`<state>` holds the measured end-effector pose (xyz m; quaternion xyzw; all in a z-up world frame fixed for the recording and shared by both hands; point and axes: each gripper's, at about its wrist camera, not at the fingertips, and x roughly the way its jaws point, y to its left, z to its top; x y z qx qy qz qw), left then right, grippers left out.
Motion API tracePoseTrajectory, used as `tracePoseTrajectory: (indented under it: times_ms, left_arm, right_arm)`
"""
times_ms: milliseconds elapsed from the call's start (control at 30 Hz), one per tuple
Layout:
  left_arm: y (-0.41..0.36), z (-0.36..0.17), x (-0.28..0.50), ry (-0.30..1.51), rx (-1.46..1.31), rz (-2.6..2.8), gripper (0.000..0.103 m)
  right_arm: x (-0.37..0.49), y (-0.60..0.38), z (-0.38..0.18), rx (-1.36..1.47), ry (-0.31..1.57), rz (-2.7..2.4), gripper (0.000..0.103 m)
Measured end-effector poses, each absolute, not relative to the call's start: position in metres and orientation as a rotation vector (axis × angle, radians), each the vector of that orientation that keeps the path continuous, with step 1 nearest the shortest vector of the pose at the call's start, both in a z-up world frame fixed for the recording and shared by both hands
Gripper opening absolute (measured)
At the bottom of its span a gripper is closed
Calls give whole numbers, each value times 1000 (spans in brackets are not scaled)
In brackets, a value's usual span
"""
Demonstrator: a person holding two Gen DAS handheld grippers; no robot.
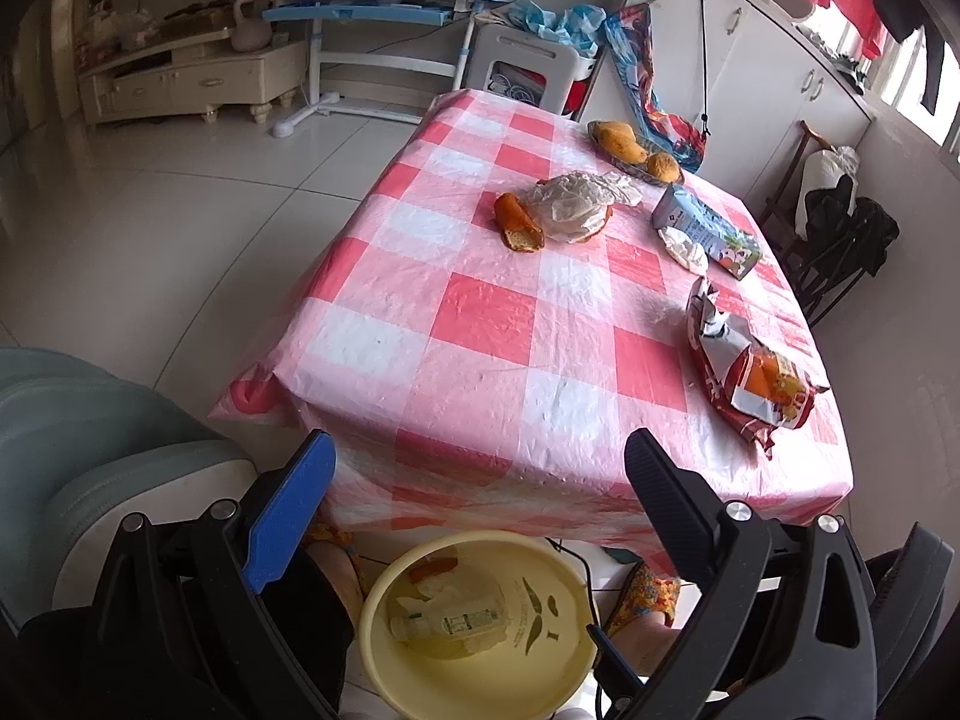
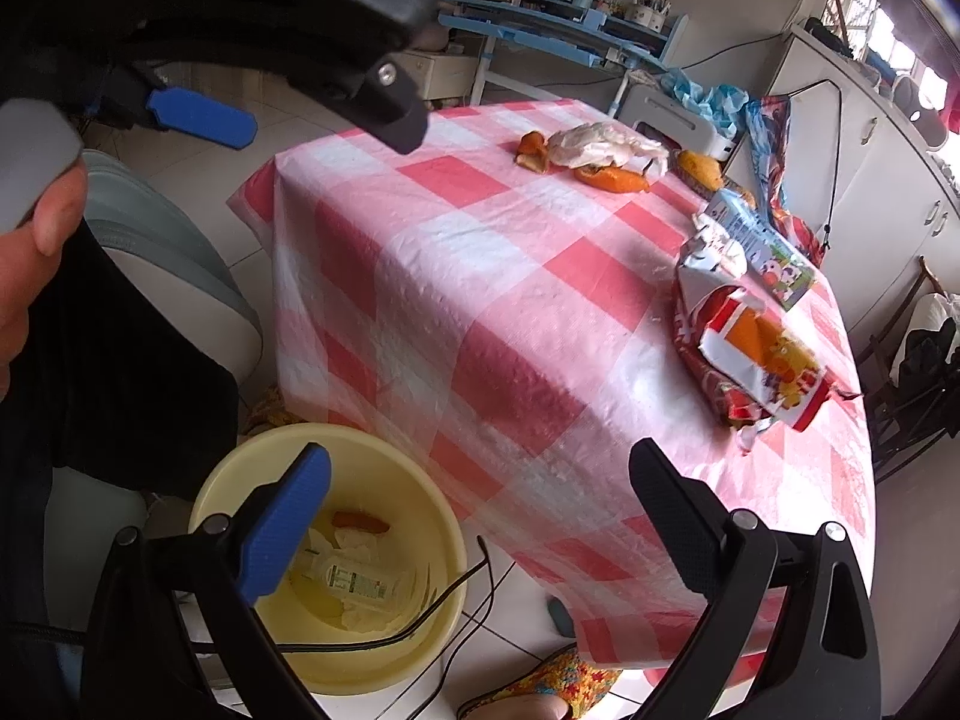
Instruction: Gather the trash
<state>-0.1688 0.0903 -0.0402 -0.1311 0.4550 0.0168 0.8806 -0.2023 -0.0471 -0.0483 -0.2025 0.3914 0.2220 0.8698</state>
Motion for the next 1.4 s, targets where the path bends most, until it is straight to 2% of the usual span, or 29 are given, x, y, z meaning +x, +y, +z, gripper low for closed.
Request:
tracePoseTrajectory:
  times_ms: [333, 600, 867, 900, 933, 967, 1000, 1033, 1067, 1100, 1200, 1400]
  left_arm:
    - [96, -31, -143, 952, -355, 41, 94]
    - [55, -19, -61, 957, -157, -6, 94]
    - [23, -39, 27, 996, 49, -9, 94]
    - [24, -42, 33, 999, 48, -8, 90]
    - [26, -45, 43, 1005, 30, -12, 78]
    - [28, -47, 49, 1018, 8, -26, 58]
    - [30, -49, 54, 1032, -15, -42, 46]
    - [33, -52, 60, 1056, -57, -61, 29]
    - [35, -53, 62, 1058, -79, -66, 21]
    - [37, -50, 61, 1051, -102, -75, 17]
    - [40, -37, 55, 1002, -126, -100, 13]
    - [58, -2, 33, 889, -231, -134, 12]
  right_arm:
    - [-193, -86, -20, -329, 761, 386, 95]
    - [-159, -107, -2, -300, 757, 382, 95]
    - [-101, -115, -9, -346, 820, 391, 95]
    - [-95, -116, -14, -346, 840, 392, 95]
    - [-88, -117, -18, -343, 867, 396, 95]
    - [-83, -119, -23, -334, 890, 398, 95]
    - [-80, -121, -26, -321, 904, 400, 95]
    - [-76, -125, -31, -292, 925, 405, 95]
    - [-73, -128, -35, -264, 943, 410, 91]
    - [-70, -131, -39, -243, 960, 413, 81]
    - [-66, -137, -41, -194, 975, 418, 63]
    - [-68, -148, -32, -98, 950, 445, 47]
